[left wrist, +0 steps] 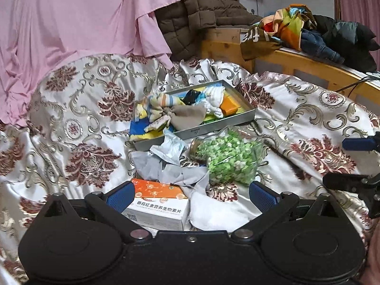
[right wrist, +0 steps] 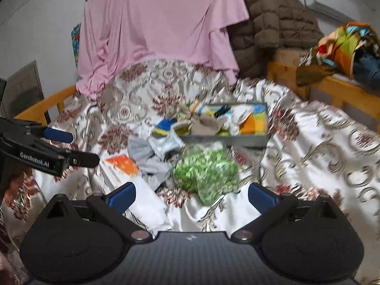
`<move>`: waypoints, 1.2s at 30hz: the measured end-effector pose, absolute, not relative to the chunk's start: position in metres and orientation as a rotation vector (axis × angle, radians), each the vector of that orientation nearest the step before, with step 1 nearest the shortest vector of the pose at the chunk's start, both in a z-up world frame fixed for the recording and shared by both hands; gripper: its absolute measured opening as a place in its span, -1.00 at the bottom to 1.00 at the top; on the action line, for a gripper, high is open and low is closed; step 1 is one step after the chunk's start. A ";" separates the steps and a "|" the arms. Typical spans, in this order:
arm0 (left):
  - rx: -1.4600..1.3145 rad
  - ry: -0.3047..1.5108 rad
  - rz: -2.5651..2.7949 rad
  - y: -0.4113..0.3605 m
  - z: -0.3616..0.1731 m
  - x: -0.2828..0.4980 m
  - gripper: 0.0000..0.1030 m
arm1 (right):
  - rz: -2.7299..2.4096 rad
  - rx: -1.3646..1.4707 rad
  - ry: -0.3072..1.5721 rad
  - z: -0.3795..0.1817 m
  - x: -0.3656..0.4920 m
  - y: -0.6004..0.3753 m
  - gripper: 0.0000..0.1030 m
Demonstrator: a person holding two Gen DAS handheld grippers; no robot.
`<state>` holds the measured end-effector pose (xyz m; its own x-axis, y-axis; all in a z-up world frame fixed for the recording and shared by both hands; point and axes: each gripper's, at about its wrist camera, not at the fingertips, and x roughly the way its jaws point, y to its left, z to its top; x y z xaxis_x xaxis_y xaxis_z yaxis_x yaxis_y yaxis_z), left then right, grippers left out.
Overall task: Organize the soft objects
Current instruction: 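Grasp the grey cloth with the left tool while the right tool grasps the white tissue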
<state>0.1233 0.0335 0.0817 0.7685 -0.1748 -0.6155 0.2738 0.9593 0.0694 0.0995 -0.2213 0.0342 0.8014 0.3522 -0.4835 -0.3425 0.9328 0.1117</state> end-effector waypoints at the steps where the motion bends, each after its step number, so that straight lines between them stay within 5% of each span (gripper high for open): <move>1: 0.147 0.652 -0.244 0.039 0.074 0.127 0.98 | 0.382 0.015 0.531 0.028 0.104 -0.218 0.99; 19: 0.207 0.749 -0.372 0.049 0.017 0.223 0.98 | 0.655 -0.208 0.594 -0.053 0.172 -0.137 0.99; 36: 0.453 0.976 -0.501 0.001 -0.012 0.294 0.88 | 0.752 -0.190 0.644 -0.066 0.199 -0.127 0.96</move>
<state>0.2941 0.0013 -0.0117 0.4657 -0.1951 -0.8632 0.5876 0.7975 0.1368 0.1991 -0.1266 -0.0664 0.5503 0.5746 -0.6058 -0.6870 0.7239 0.0625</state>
